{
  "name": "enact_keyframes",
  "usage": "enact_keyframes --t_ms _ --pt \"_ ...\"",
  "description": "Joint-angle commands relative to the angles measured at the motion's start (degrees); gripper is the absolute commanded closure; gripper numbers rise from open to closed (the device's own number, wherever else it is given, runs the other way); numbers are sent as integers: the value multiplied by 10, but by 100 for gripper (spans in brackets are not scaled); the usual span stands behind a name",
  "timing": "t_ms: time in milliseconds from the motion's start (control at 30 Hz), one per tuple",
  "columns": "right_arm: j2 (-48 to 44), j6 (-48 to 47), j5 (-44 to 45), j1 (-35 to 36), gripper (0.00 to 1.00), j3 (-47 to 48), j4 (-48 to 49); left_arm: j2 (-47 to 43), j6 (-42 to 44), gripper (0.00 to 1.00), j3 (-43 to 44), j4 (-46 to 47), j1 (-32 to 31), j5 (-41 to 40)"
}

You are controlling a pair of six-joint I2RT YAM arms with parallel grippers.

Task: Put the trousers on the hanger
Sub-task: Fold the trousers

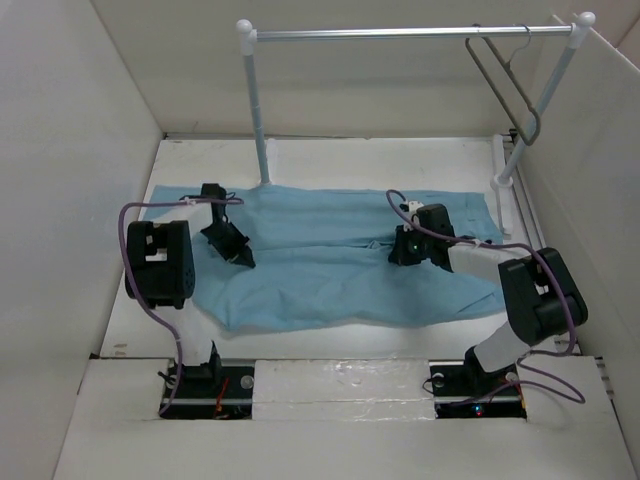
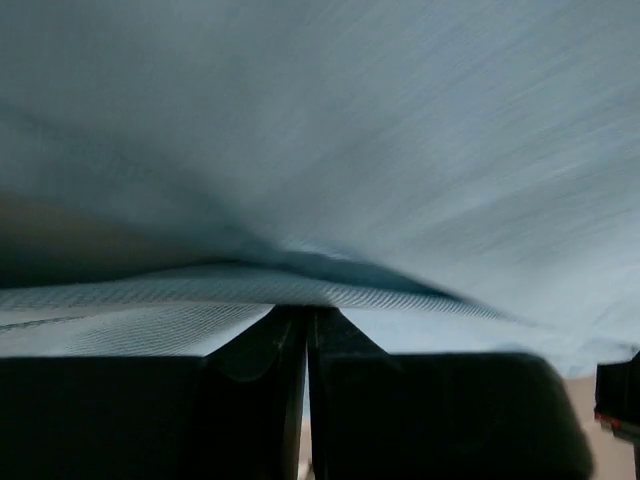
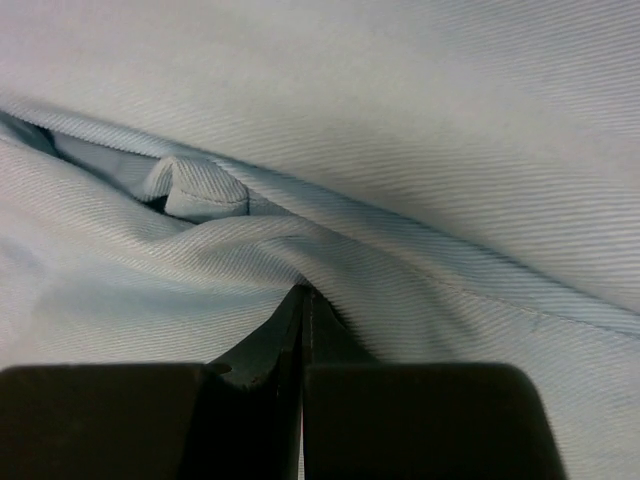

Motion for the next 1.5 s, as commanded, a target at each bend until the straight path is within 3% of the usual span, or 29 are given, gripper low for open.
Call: enact_keyframes --t_ms 0,100,200,233,333,433,533,733,800,1000,1133,1233,1267,1400,1467 --pt "20 -4 60 -16 100 43 26 32 -9 100 86 91 -22 -121" --pt "20 -3 64 -22 100 54 26 12 -12 100 149 55 -63 -121" --pt "-2 -9 61 -15 78 58 11 -62 -4 100 154 28 -80 -152" --pt "-21 -11 54 -8 63 58 8 -120 -5 97 144 25 -80 -180" --pt "-53 -33 47 22 50 57 -28 -248 -14 81 84 7 -42 -255" --pt "-97 -45 42 42 49 40 -42 -348 -30 60 10 5 32 -282" --pt "-138 -53 37 54 49 29 -59 -375 -30 57 -58 18 124 -246" --pt "-212 -74 33 71 49 17 -92 -301 7 64 -135 50 295 -156" --pt "-224 -82 31 77 48 19 -102 -290 25 65 -161 88 314 -123" --pt "-240 -95 32 83 48 17 -112 -246 53 63 -214 187 307 -19" --pt "-241 -92 30 89 48 8 -107 -214 45 66 -216 193 281 -40" --pt "-250 -85 34 94 48 8 -107 -191 41 86 -219 206 281 -54" --pt "-252 -86 33 94 48 8 -108 -187 42 100 -212 205 281 -56" --pt "-257 -92 37 99 48 2 -112 -216 57 100 -169 130 281 -84" --pt "-254 -95 41 99 47 -1 -115 -287 67 100 -115 68 281 -141"
